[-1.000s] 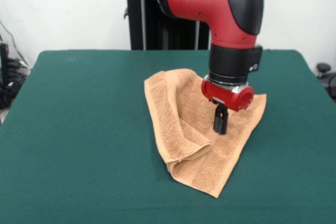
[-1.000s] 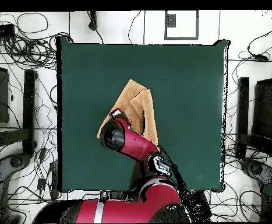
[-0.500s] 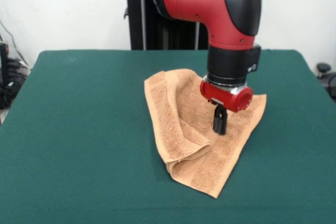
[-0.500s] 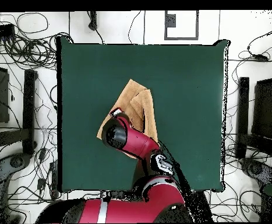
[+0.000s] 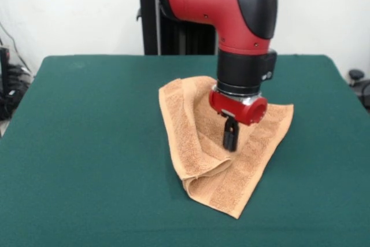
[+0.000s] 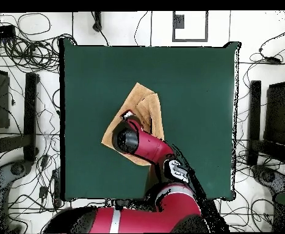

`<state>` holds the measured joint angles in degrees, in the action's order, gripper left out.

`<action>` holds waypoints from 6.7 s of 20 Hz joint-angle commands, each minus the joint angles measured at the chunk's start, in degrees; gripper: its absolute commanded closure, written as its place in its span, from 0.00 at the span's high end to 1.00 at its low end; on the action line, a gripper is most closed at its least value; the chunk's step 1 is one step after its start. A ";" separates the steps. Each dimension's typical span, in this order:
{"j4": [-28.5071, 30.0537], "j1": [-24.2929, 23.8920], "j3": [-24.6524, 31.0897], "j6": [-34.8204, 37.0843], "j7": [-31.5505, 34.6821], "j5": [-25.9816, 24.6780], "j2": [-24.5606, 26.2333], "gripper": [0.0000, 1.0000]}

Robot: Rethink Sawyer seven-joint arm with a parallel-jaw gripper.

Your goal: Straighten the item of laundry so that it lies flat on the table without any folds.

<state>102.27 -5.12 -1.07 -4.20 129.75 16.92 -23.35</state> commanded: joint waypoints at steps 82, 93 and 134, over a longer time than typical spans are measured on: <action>-3.11 -13.37 8.80 20.93 7.08 -18.63 -6.23 0.00; -2.19 -14.02 8.73 18.89 6.27 -18.07 -5.20 0.00; -3.11 6.54 -1.70 6.91 14.29 8.41 8.34 0.00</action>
<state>101.74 -3.48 0.77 5.51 129.78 19.71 -23.08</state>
